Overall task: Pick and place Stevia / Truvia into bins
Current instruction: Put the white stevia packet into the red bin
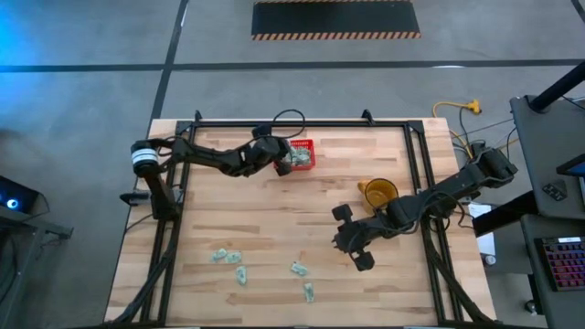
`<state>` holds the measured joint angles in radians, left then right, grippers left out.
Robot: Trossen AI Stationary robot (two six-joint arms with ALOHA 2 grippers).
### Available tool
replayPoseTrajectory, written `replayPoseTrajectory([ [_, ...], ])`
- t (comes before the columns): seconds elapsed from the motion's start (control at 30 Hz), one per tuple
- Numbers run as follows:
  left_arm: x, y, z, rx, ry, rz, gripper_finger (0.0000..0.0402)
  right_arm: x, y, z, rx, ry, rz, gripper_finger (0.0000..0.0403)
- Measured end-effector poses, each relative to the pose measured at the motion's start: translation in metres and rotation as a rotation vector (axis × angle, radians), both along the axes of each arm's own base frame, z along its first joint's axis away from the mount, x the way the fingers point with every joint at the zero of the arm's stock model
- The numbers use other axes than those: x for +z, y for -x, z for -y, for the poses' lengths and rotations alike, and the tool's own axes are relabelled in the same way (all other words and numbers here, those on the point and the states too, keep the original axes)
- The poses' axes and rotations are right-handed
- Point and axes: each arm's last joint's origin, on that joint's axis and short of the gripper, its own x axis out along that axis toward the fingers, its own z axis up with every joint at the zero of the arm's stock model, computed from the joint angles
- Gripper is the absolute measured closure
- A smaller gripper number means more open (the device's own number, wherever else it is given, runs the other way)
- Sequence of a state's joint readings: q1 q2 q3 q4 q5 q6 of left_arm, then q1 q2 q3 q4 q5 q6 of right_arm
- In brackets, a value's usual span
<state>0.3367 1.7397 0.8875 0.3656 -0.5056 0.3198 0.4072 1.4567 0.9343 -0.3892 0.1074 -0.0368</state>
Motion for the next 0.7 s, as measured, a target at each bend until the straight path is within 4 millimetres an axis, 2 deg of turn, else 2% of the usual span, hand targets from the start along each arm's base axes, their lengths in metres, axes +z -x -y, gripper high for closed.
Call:
replayPoseTrajectory([
  [0.2,-0.001,0.001,0.000,0.000,0.002,-0.003,0.0389,-0.001,0.000,0.000,0.000,0.000,-0.001,0.0346],
  [0.5,-0.001,0.002,0.002,-0.004,0.008,-0.021,0.0298,-0.002,0.000,0.000,0.000,-0.002,0.002,0.0346],
  [0.7,-0.002,0.015,0.021,-0.047,0.086,-0.255,0.0270,-0.009,-0.008,-0.004,0.033,-0.017,0.089,0.0346],
])
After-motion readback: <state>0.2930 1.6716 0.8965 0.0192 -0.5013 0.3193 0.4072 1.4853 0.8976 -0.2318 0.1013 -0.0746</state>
